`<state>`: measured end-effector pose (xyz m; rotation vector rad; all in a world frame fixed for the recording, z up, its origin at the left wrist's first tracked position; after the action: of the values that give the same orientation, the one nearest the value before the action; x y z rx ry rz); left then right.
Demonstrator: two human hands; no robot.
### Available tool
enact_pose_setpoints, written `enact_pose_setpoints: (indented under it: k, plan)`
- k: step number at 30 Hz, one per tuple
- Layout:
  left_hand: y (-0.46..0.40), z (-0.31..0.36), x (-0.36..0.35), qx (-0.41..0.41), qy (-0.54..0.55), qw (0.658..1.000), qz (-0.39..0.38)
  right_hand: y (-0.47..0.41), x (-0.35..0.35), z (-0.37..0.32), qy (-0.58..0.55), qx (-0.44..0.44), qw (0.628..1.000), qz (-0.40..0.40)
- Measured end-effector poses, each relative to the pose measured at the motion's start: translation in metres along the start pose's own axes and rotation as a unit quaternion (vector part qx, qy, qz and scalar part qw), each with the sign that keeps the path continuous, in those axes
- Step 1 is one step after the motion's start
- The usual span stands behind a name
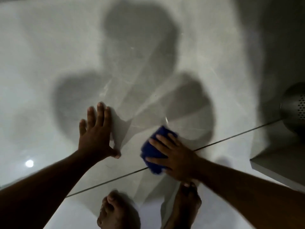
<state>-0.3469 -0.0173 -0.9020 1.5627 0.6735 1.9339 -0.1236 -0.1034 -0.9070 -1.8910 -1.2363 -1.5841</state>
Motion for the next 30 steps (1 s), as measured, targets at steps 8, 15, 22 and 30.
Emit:
enact_pose_setpoints:
  k: [8, 15, 22, 30]
  plan:
    - [-0.006, -0.005, -0.007, -0.004, 0.004, 1.0, 0.006, -0.04, 0.076, 0.232, -0.035, -0.52, 0.84, 0.153]
    - [-0.001, -0.003, -0.004, -0.004, -0.006, 1.0, 0.025, -0.045, 0.027, 0.061, 0.019, -0.039, 0.999, 0.006]
    - [-0.005, -0.006, -0.006, -0.01, -0.015, 0.999, 0.04, 0.054, 0.054, 0.17, -0.07, -0.567, 0.804, 0.162]
    - [0.047, 0.004, 0.031, 0.046, -0.063, 0.995, 0.062, -0.019, 0.049, -0.089, -0.378, -0.463, 0.801, 0.026]
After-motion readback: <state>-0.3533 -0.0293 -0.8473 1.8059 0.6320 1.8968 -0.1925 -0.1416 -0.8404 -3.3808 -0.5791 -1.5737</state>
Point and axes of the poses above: each hand's wrist, its own y-axis away from the middle knuckle, its own x-axis out of the back of the hand, z = x × y, the point moved 8 cm from there along -y, towards the middle knuckle, and after that the axes turned 3 degrees about z, right-handed, at the moved point
